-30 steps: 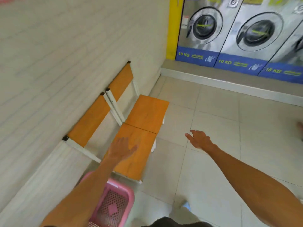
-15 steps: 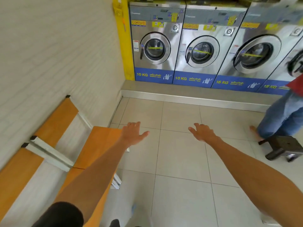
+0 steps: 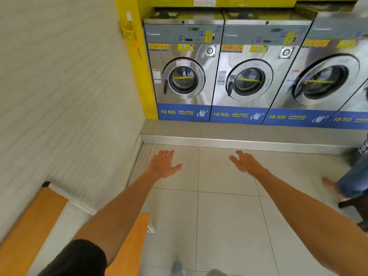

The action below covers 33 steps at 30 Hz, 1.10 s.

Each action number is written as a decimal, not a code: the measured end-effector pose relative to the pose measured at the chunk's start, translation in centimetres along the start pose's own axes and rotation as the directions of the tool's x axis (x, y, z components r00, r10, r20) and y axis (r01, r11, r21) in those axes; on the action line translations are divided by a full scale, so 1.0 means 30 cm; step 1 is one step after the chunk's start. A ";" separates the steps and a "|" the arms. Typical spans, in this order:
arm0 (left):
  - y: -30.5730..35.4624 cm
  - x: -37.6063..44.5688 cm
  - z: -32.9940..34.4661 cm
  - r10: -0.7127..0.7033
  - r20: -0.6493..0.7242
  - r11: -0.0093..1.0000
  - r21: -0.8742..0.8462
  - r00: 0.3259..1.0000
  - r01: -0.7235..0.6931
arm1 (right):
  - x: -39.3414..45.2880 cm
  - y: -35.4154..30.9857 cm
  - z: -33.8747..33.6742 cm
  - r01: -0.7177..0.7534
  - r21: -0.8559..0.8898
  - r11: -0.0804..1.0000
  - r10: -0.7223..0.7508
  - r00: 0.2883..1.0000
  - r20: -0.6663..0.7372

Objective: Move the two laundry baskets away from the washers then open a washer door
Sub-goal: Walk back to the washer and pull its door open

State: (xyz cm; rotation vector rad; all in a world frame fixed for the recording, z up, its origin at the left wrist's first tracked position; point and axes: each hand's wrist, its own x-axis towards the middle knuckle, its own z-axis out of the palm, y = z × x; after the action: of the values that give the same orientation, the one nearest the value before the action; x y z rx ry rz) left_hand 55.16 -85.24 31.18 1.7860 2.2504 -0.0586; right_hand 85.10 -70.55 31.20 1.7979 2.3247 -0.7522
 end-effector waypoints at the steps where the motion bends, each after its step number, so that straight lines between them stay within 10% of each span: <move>1: -0.009 0.077 -0.022 0.001 0.006 1.000 0.008 1.000 -0.001 | 0.065 -0.015 -0.021 0.001 0.014 1.000 -0.001 1.000 0.001; 23: 0.242 2.010 -0.462 0.172 -0.057 0.979 0.121 0.983 -0.164 | 1.805 0.111 -0.702 -0.084 0.061 0.995 0.082 0.996 0.042; 33: 0.209 2.948 -0.568 0.548 -0.011 0.825 0.171 0.836 -0.538 | 2.592 0.093 -0.788 -0.189 0.225 0.956 0.186 0.982 0.034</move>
State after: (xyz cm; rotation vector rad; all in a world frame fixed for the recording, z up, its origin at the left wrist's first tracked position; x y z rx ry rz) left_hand 39.90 3.70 27.89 2.4816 1.7191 -0.0773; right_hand 69.84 8.75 21.70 2.0631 2.0927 -1.0300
